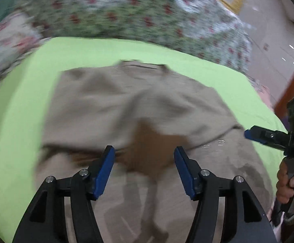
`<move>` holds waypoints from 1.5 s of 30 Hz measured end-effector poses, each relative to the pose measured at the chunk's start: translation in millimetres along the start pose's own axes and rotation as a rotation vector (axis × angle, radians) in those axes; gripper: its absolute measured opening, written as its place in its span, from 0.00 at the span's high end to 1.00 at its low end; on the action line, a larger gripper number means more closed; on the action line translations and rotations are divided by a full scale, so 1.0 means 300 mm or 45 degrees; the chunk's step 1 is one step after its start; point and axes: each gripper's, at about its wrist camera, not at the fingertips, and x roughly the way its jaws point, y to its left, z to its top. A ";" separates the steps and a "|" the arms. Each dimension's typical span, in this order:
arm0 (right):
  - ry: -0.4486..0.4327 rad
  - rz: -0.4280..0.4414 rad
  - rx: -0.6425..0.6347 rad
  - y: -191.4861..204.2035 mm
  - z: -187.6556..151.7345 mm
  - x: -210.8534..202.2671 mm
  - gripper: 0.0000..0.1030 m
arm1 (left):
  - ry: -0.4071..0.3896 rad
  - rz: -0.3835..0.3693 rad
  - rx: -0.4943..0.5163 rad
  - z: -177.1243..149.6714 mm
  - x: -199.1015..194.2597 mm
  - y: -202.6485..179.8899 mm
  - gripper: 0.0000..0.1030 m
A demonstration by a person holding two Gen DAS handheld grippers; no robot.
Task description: Fold small clothes
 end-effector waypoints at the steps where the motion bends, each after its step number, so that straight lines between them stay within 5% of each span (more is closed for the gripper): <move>1: 0.006 -0.008 -0.045 0.027 0.010 0.022 0.43 | -0.004 0.020 -0.046 -0.009 -0.017 0.057 0.40; 7: 0.050 -0.111 -0.468 0.233 0.011 0.153 0.41 | 0.016 0.216 -0.235 -0.023 -0.001 0.284 0.40; 15: 0.089 -0.058 -1.051 0.444 -0.164 0.254 0.29 | 0.058 0.296 -0.307 -0.011 0.078 0.383 0.40; 21: 0.054 -0.323 -1.367 0.494 -0.234 0.415 0.31 | 0.056 0.330 -0.309 0.017 0.110 0.400 0.40; 25: 0.084 -0.229 -1.152 0.436 -0.146 0.403 0.90 | 0.033 0.327 -0.312 0.007 0.109 0.405 0.40; 28: 0.002 -0.183 -0.930 0.380 -0.063 0.320 0.91 | 0.015 0.312 -0.333 0.005 0.104 0.412 0.40; 32: -0.133 -0.074 -0.436 0.184 0.093 0.151 0.91 | 0.017 0.336 -0.334 0.012 0.105 0.408 0.40; 38: -0.272 -0.096 0.093 -0.154 0.227 0.014 0.93 | -0.016 0.412 -0.432 0.012 0.085 0.440 0.38; 42: -0.247 -0.123 0.276 -0.303 0.226 0.009 0.94 | -0.023 0.433 -0.412 0.002 0.076 0.421 0.38; 45: -0.125 -0.205 0.313 -0.348 0.196 0.068 0.94 | -0.016 0.447 -0.399 -0.007 0.076 0.411 0.38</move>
